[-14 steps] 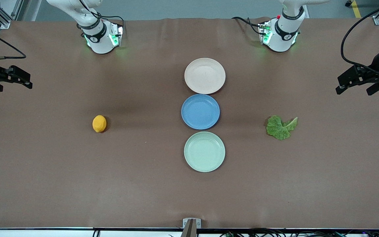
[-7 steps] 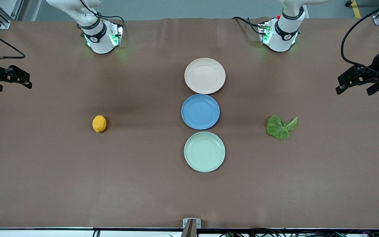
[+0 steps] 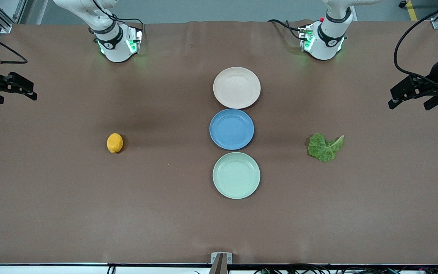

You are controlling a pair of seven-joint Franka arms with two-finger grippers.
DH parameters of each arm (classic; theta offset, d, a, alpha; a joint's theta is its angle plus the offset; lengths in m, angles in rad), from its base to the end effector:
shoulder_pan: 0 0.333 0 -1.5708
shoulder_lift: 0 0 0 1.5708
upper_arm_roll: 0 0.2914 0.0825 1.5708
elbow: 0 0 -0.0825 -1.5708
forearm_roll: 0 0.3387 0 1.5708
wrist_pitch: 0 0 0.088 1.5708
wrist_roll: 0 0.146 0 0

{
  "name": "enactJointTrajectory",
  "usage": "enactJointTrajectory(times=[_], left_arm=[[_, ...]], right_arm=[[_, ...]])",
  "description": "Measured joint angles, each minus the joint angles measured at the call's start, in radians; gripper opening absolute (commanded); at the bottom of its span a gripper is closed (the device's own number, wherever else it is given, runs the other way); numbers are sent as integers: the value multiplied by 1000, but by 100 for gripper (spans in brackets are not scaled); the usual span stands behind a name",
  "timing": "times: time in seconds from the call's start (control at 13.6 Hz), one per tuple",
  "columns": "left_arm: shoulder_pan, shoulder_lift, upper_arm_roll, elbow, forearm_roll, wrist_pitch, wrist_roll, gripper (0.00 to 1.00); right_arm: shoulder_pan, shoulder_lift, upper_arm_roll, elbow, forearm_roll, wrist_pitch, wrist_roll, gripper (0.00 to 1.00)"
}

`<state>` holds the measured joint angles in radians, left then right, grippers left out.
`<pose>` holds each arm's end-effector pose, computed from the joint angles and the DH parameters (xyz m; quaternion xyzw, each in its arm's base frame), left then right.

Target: Pick lemon and lettuce from plates

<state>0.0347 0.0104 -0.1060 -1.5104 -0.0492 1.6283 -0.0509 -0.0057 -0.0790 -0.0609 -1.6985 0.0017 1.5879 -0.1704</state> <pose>0.5210 -0.0439 0.5873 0.9982 -0.0101 0.0521 0.0284 0.4838 -0.0330 0.5471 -0.9985 -0.0520 0.0154 0.0051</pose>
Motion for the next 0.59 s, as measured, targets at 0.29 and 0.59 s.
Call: enactJointTrajectory(times=[0.29, 0.59], left_arm=[[0, 0, 0, 0, 0, 0, 0, 100], [1, 0, 0, 0, 0, 0, 0, 100]], right_arm=[[0, 0, 5, 0, 2, -5, 0, 100], [-19, 0, 38, 0, 2, -6, 0, 100]])
